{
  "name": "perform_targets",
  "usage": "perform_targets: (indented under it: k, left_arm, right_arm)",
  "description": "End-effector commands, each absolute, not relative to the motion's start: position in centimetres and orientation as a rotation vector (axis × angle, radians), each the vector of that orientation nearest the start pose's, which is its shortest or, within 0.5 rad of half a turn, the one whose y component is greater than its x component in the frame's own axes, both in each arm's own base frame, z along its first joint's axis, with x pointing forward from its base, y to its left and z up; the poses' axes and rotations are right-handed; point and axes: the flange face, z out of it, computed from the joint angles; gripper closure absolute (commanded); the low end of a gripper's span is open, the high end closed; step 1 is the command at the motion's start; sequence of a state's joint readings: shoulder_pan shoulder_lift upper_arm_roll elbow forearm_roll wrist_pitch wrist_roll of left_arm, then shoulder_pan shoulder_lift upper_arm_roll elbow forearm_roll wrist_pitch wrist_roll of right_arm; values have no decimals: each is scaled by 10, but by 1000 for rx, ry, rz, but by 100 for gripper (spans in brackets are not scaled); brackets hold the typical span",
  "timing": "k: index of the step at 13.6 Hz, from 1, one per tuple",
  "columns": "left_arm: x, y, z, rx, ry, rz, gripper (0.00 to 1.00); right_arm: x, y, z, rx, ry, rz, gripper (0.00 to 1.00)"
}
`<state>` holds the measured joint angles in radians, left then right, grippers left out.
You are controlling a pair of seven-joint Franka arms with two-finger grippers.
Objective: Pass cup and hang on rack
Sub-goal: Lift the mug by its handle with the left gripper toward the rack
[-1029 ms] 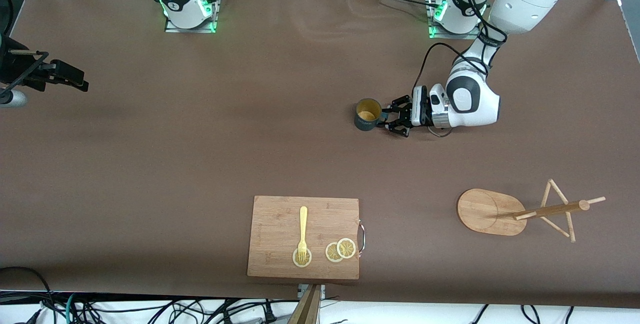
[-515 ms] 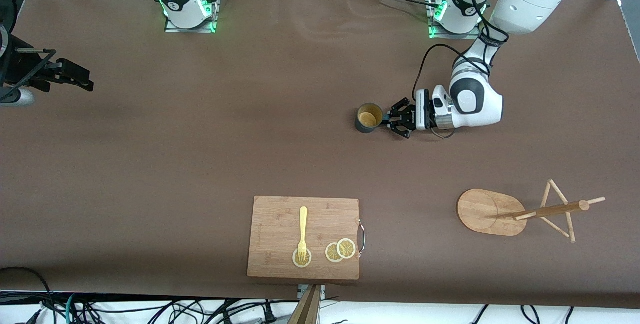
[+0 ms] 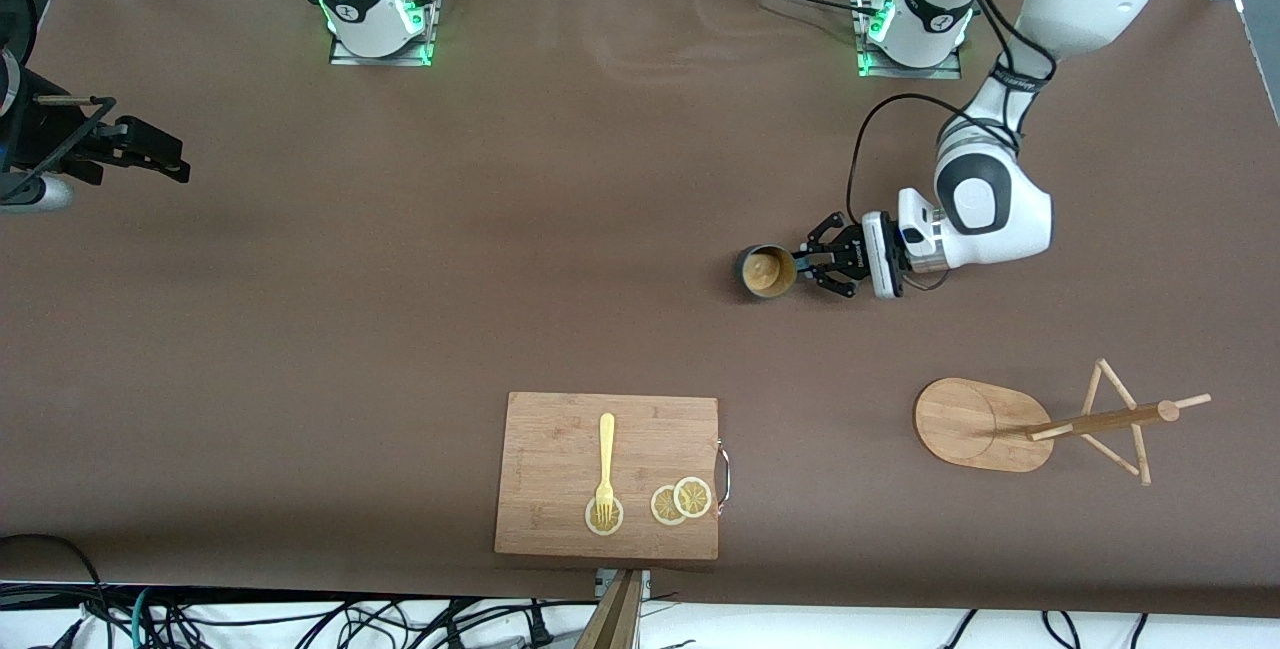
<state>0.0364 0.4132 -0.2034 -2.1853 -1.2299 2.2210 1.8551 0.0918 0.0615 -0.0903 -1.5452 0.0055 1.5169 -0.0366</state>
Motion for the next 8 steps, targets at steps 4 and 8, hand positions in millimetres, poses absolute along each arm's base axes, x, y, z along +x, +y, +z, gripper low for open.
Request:
perform_targets:
  k: [4,8]
  left_arm:
    - [546,-36,287,2191,-877,289,100]
    - [529,28,330,2350,-539,43,100]
  right_arm:
    - [563,5,606,-3121,-75,136,0]
    - [563,5,606,-3117,-73,135,0]
